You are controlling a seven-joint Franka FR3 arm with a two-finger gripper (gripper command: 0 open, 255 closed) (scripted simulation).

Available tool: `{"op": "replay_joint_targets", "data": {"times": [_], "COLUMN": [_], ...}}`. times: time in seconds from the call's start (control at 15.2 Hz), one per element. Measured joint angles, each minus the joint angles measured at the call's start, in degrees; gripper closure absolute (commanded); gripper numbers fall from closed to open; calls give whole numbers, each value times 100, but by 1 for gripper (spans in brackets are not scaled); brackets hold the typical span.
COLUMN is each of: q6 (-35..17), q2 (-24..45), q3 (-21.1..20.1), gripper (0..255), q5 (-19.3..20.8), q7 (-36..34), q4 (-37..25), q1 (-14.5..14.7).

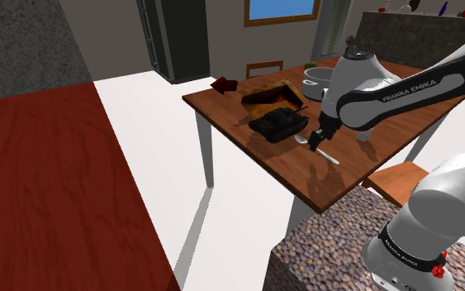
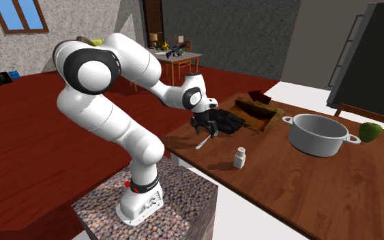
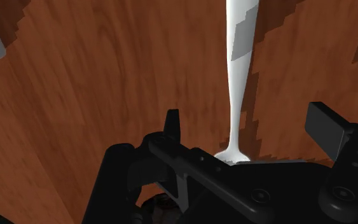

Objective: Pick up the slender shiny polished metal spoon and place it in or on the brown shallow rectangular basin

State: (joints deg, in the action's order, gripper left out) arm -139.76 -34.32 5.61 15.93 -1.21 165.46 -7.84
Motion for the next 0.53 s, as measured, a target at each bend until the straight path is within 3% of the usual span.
{"op": "replay_joint_targets", "data": {"times": [0.26, 0.53], "q6": [-450, -543], "q2": [345, 419], "q3": [9, 16], "gripper": [0, 0], "q5": [105, 129], "q7": [-70, -76], "q4": [99, 112], "q1": [-70, -89]}}
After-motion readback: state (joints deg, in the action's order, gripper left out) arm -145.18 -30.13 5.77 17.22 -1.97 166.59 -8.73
